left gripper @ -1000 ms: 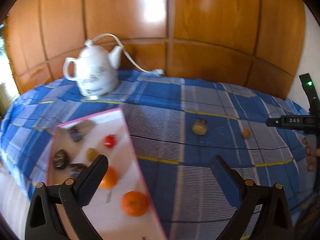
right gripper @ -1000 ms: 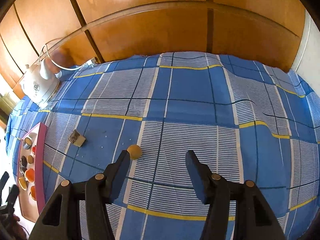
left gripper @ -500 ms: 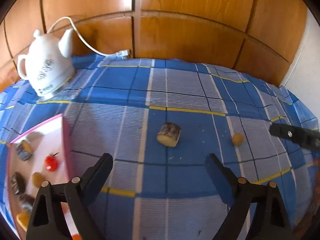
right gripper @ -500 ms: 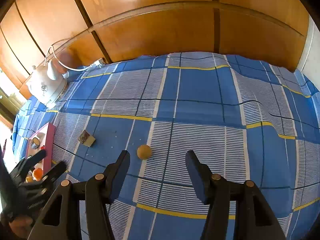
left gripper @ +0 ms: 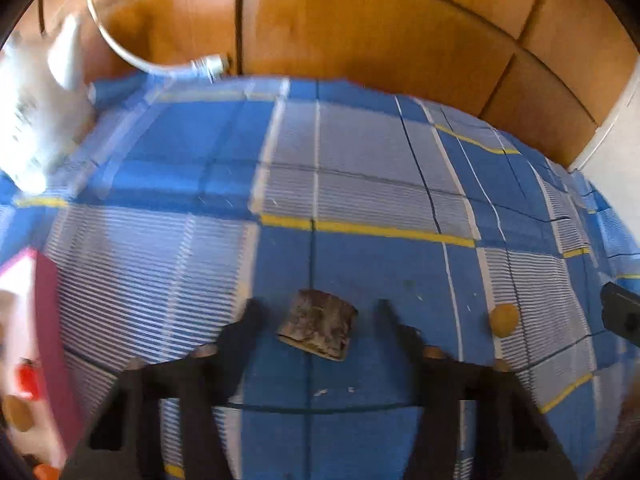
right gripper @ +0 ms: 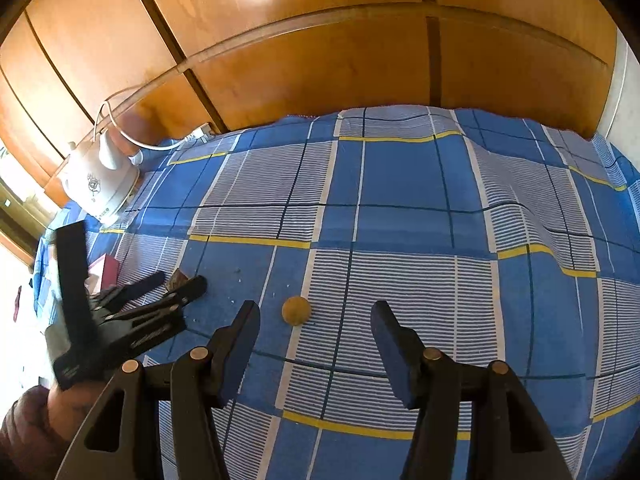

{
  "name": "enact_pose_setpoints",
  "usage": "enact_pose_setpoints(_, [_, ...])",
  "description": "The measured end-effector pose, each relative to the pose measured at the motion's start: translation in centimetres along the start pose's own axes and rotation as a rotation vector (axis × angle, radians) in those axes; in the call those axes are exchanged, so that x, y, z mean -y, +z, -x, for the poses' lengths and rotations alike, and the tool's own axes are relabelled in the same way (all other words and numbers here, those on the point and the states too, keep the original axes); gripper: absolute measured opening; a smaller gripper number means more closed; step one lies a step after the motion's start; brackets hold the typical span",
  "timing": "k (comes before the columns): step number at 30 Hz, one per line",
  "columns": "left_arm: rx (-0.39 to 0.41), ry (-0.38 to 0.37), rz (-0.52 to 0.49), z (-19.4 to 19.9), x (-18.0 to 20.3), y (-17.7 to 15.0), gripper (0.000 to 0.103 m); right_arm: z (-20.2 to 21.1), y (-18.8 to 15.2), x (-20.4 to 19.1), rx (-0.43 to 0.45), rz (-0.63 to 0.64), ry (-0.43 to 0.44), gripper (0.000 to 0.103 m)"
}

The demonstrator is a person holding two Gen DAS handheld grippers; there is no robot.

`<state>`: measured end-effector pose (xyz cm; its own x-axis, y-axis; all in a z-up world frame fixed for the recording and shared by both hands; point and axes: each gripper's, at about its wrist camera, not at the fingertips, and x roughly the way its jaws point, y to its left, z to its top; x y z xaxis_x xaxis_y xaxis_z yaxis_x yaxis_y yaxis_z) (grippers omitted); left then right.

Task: Organize fruits
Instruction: 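Close the left gripper on the wooden log slice while the right gripper closes on the tan ball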

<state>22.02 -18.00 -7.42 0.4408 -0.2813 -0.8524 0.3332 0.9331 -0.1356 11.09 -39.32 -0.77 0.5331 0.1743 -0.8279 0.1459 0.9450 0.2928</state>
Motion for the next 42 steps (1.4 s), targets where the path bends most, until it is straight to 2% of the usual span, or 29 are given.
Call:
enact_pose_setpoints(1, [0.008, -0.002, -0.007, 0.1, 0.2, 0.0, 0.036, 0.0, 0.0, 0.0, 0.001, 0.001, -0.003, 0.059])
enact_pose_setpoints(3, [0.001, -0.043, 0.012, 0.4, -0.1, -0.4, 0.036, -0.1, 0.0, 0.1, 0.001, 0.001, -0.010, 0.059])
enact_pose_setpoints(5, [0.015, -0.053, 0.014, 1.2, 0.1, -1.0, 0.036, 0.0, 0.0, 0.1, 0.002, -0.002, -0.013, 0.059])
enact_pose_setpoints(10, [0.057, -0.082, -0.061, 4.6, 2.0, -4.1, 0.036, -0.2, 0.0, 0.8, 0.002, -0.019, -0.035, 0.059])
enact_pose_setpoints(16, [0.109, -0.068, -0.130, 7.9, 4.0, -9.3, 0.036, -1.1, -0.1, 1.7, -0.034, -0.066, -0.028, 0.059])
enact_pose_setpoints(20, [0.108, -0.047, -0.133, 7.4, 3.9, -11.5, 0.036, -1.6, -0.3, 2.4, -0.053, -0.102, -0.023, 0.058])
enact_pose_setpoints(22, [0.085, -0.049, -0.103, 6.5, 3.4, -11.9, 0.035, -1.8, -0.4, 2.5, -0.056, -0.103, -0.025, 0.058])
enact_pose_setpoints(26, [0.093, -0.055, -0.090, 6.4, 3.2, -12.1, 0.035, -2.0, -0.4, 1.9, -0.051, -0.080, -0.002, 0.048])
enact_pose_setpoints(29, [0.091, -0.070, -0.076, 6.4, 2.9, -12.1, 0.035, -2.2, -0.3, 1.0, -0.046, -0.040, 0.016, 0.043])
enact_pose_setpoints(33, [0.091, -0.072, -0.078, 6.4, 2.9, -12.3, 0.035, -3.2, -0.6, -0.2, -0.084, 0.008, 0.035, 0.043])
enact_pose_setpoints(42, [0.094, -0.073, -0.090, 6.3, 2.9, -12.3, 0.034, -6.9, 0.4, -2.7, -0.152, 0.083, -0.033, 0.043])
